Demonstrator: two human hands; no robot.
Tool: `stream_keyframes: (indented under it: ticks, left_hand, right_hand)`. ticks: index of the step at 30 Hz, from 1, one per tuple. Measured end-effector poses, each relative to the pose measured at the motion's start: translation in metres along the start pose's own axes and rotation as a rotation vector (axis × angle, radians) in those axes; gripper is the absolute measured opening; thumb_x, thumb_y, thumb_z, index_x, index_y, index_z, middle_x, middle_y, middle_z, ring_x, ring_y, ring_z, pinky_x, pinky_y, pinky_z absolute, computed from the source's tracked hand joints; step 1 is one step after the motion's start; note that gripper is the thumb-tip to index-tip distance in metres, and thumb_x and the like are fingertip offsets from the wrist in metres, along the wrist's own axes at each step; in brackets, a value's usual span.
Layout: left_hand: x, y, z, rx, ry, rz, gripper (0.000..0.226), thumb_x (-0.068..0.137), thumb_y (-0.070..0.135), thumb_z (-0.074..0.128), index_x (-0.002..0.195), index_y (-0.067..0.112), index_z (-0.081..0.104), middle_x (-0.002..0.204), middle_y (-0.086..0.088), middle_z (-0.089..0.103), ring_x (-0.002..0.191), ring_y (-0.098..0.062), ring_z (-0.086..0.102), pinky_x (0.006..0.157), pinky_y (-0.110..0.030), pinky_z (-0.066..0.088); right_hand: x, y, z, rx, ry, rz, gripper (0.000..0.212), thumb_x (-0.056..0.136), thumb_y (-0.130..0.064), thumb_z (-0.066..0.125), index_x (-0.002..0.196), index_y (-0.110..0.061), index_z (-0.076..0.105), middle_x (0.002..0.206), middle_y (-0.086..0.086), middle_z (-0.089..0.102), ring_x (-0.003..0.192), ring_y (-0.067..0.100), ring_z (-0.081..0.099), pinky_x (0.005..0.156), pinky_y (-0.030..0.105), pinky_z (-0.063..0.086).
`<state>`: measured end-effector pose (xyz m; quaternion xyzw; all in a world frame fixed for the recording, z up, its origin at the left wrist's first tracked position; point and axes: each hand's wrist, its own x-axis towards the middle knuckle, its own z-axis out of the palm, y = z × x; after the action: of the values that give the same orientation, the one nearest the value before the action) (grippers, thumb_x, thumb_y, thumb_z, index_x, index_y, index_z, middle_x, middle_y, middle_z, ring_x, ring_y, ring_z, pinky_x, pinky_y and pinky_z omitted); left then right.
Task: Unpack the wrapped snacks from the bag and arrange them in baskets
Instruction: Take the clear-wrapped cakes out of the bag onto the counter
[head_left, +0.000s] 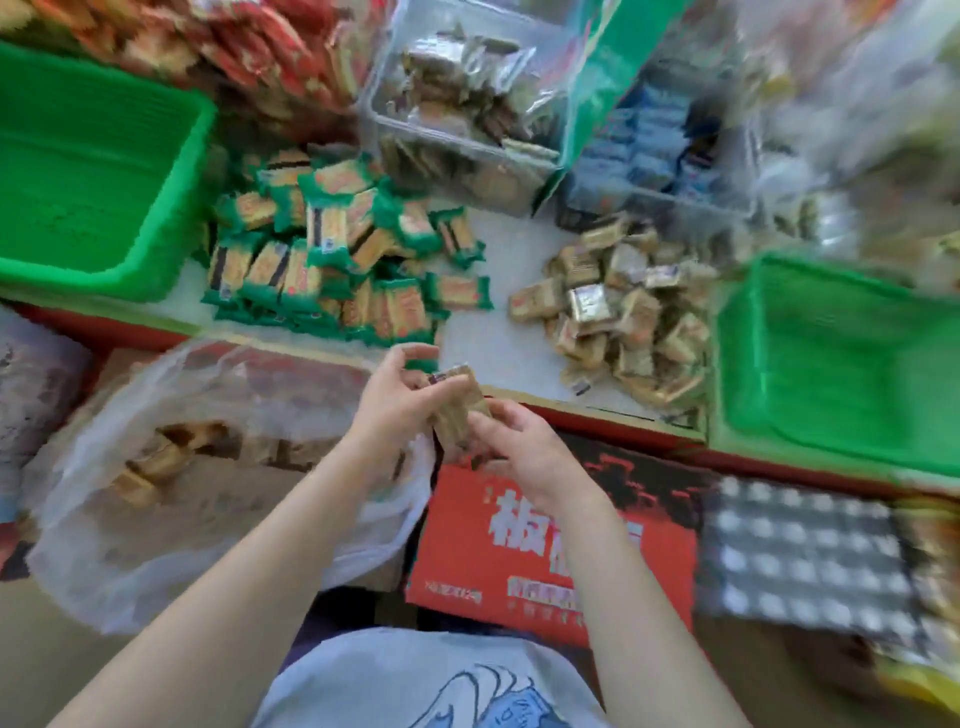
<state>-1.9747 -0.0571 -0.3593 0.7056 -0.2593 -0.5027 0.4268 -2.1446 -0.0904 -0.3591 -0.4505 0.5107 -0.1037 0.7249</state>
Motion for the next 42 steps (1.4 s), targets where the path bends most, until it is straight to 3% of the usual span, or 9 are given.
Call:
stream_keyframes:
  ticks: [4,7,10,15,21,26,33,38,42]
  left_hand:
    - [0.01,0.016,0.107,0.071,-0.083,0.121,0.039,0.089,0.046,0.07,0.12,0.026,0.059,0.082,0.004,0.069,0.075,-0.011,0.068,0.071,-0.032,0.054]
    - [0.024,0.002,0.163,0.32,-0.125,0.146,0.042,0.101,0.044,0.052,0.137,0.022,0.051,0.121,0.001,0.063,0.11,-0.018,0.061,0.086,-0.031,0.049]
    - [0.037,-0.029,0.182,0.807,-0.146,0.132,0.051,0.102,0.046,0.046,0.145,0.019,0.046,0.143,-0.006,0.051,0.13,-0.026,0.048,0.105,-0.041,0.039]
    - [0.039,-0.058,0.18,1.002,-0.146,0.152,0.052,0.1,0.045,0.048,0.145,0.019,0.047,0.154,-0.002,0.042,0.144,-0.021,0.032,0.115,-0.046,0.031]
    - [0.043,-0.051,0.183,0.988,-0.154,0.134,0.055,0.099,0.046,0.051,0.147,0.021,0.043,0.15,-0.001,0.045,0.141,-0.022,0.035,0.113,-0.044,0.033]
    - [0.046,-0.05,0.181,1.048,-0.193,0.135,0.06,0.098,0.049,0.051,0.15,0.023,0.039,0.153,-0.001,0.041,0.142,-0.021,0.033,0.114,-0.042,0.032]
    - [0.044,-0.034,0.153,0.75,-0.316,0.066,0.053,0.099,0.043,0.055,0.148,0.027,0.044,0.151,0.003,0.047,0.141,-0.018,0.038,0.111,-0.035,0.033]
    - [0.023,-0.056,0.049,0.588,0.191,0.298,0.019,0.095,0.016,0.058,0.109,0.011,0.069,0.109,-0.004,0.065,0.107,-0.023,0.056,0.092,-0.033,0.043]
    - [-0.012,-0.12,-0.088,0.836,0.617,0.108,0.029,0.087,0.012,0.068,0.116,0.009,0.068,0.134,-0.022,0.052,0.128,-0.04,0.044,0.105,-0.053,0.04]
  right_hand:
    - [-0.034,0.004,-0.096,0.054,0.101,-0.004,0.033,0.097,-0.034,0.064,0.11,-0.003,0.065,0.085,0.008,0.067,0.065,0.016,0.059,0.059,0.028,0.047]
    - [-0.037,0.019,-0.157,0.135,0.39,-0.008,0.033,0.094,-0.036,0.068,0.107,-0.006,0.064,0.076,0.006,0.06,0.058,0.015,0.055,0.053,0.028,0.045]
    - [-0.025,0.017,-0.204,0.204,0.559,-0.042,0.03,0.094,-0.036,0.068,0.114,-0.014,0.065,0.08,0.001,0.064,0.063,0.012,0.058,0.056,0.027,0.049]
    - [0.02,-0.029,-0.243,0.332,0.604,-0.164,0.014,0.096,-0.023,0.065,0.109,-0.018,0.068,0.095,0.0,0.072,0.074,0.014,0.067,0.065,0.029,0.056]
    - [0.043,-0.024,-0.25,-0.036,0.785,-0.179,0.072,0.096,-0.011,0.057,0.156,-0.025,0.021,0.1,-0.001,0.063,0.079,0.012,0.063,0.061,0.022,0.051]
    - [0.05,-0.014,-0.246,-0.517,0.554,-0.075,0.078,0.098,-0.016,0.049,0.159,-0.039,0.006,0.117,-0.003,0.049,0.06,0.009,0.049,0.045,0.017,0.036]
    - [0.026,-0.014,-0.177,-0.2,0.491,-0.245,0.05,0.099,-0.019,0.053,0.143,-0.039,0.043,0.073,0.002,0.058,0.061,0.01,0.054,0.059,0.021,0.05]
    - [0.041,0.022,-0.057,-0.093,0.161,-0.032,0.021,0.102,-0.016,0.049,0.111,-0.015,0.068,0.08,0.009,0.061,0.061,0.017,0.055,0.053,0.027,0.046]
    - [0.077,0.058,0.067,-0.21,-0.127,0.149,0.016,0.103,-0.016,0.05,0.105,-0.013,0.066,0.079,0.006,0.064,0.059,0.017,0.06,0.057,0.029,0.051]
